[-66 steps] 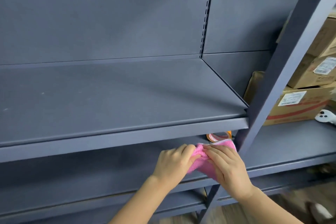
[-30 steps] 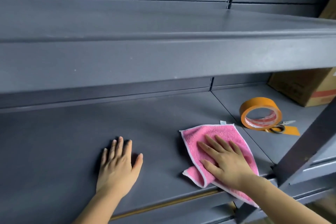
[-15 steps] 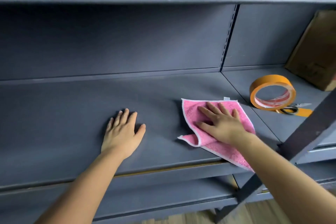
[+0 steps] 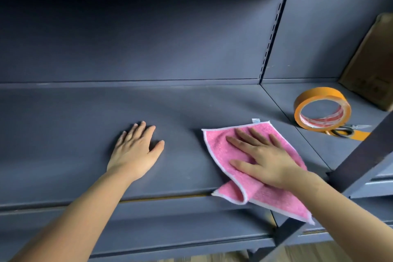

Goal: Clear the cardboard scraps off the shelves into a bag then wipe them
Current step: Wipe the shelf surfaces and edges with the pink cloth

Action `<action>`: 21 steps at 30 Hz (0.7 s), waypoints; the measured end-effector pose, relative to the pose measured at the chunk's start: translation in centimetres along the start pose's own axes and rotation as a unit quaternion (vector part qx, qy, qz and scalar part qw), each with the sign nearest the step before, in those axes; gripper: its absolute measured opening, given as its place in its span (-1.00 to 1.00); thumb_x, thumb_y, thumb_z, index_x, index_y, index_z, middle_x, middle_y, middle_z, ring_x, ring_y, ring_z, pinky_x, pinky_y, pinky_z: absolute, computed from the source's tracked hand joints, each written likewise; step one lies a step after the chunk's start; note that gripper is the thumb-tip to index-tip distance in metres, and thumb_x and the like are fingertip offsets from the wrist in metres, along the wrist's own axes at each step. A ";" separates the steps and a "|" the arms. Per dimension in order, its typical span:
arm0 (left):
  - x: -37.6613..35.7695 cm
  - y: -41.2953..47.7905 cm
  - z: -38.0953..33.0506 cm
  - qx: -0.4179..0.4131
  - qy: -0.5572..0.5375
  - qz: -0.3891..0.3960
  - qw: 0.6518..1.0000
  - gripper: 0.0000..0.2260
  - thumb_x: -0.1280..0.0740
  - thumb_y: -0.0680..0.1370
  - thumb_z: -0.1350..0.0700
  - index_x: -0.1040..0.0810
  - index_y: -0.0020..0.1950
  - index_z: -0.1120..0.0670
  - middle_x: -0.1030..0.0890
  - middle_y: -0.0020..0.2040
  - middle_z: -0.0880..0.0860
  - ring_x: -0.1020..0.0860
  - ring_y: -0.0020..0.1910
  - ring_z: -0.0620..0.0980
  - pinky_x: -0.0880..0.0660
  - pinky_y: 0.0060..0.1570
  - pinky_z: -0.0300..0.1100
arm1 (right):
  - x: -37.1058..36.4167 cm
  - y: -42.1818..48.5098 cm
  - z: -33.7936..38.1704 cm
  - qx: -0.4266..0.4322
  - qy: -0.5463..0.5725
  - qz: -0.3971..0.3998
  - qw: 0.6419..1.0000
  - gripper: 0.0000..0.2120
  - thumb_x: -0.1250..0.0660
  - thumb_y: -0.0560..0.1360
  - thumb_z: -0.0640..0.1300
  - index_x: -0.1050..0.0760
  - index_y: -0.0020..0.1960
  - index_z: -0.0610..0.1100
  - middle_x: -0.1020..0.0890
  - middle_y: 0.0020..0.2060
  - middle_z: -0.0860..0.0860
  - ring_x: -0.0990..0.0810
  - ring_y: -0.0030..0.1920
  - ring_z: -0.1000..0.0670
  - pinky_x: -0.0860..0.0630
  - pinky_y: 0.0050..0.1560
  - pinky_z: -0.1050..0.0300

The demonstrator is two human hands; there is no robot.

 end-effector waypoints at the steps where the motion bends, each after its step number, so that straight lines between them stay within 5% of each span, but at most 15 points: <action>1: 0.0 0.0 -0.1 0.000 -0.002 0.000 1.000 -0.51 0.00 0.62 -0.11 -0.05 0.54 -0.04 0.06 0.58 -0.02 0.09 0.56 -0.07 0.13 0.51 -0.13 | 0.3 -0.3 -1.2 -0.014 0.009 -0.002 1.000 -0.13 0.33 0.11 0.48 0.17 0.43 0.36 0.13 0.51 0.26 0.19 0.53 0.08 0.23 0.49 -0.10; 4: -0.1 0.0 -0.1 -0.001 -0.005 0.000 1.000 -0.51 0.01 0.62 -0.12 -0.04 0.54 -0.04 0.07 0.58 -0.03 0.10 0.56 -0.07 0.14 0.51 -0.13 | 1.0 1.0 -3.0 -0.042 0.033 0.000 0.999 -0.12 0.30 0.12 0.49 0.13 0.44 0.35 0.12 0.51 0.26 0.17 0.54 0.06 0.20 0.49 -0.12; 8: -0.1 0.0 0.0 0.000 -0.002 -0.006 1.000 -0.51 0.01 0.62 -0.12 -0.03 0.54 -0.05 0.07 0.58 -0.04 0.10 0.56 -0.08 0.13 0.52 -0.13 | 1.6 6.1 -1.7 -0.073 0.015 -0.011 0.997 -0.39 0.05 0.50 0.35 0.07 0.50 0.24 0.10 0.54 0.15 0.13 0.54 -0.03 0.15 0.46 -0.18; 14: 0.1 0.1 0.1 0.002 0.014 0.002 1.000 -0.50 0.01 0.62 -0.09 0.01 0.55 -0.03 0.08 0.58 -0.03 0.10 0.56 -0.08 0.14 0.51 -0.15 | 0.0 7.3 9.1 0.059 0.026 -0.003 0.998 -0.38 -0.02 0.52 0.31 0.05 0.52 0.20 0.11 0.54 0.14 0.17 0.54 -0.03 0.28 0.46 -0.21; 19: 0.1 0.0 -0.1 -0.002 0.010 0.001 1.000 -0.50 0.03 0.62 -0.10 0.01 0.55 -0.05 0.09 0.58 -0.04 0.12 0.56 -0.09 0.16 0.51 -0.15 | -0.6 1.9 6.3 0.114 -0.015 0.003 0.993 -0.04 0.44 0.02 0.64 0.30 0.40 0.38 0.24 0.47 0.26 0.22 0.53 0.03 0.26 0.48 -0.10; 21: 0.0 0.1 -0.2 -0.005 0.002 -0.002 1.000 -0.50 0.02 0.62 -0.12 0.00 0.54 -0.04 0.09 0.58 -0.04 0.12 0.56 -0.09 0.16 0.51 -0.15 | -0.3 1.5 3.0 0.073 -0.019 0.019 0.997 -0.08 0.59 -0.13 0.61 0.43 0.23 0.43 0.32 0.37 0.32 0.24 0.52 0.10 0.25 0.50 -0.04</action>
Point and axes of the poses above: each hand's wrist, its own y-axis towards the middle knuckle, its own x-axis out of the back of the hand, z = x × y, the point moved 8 cm from there along y, towards the middle knuckle
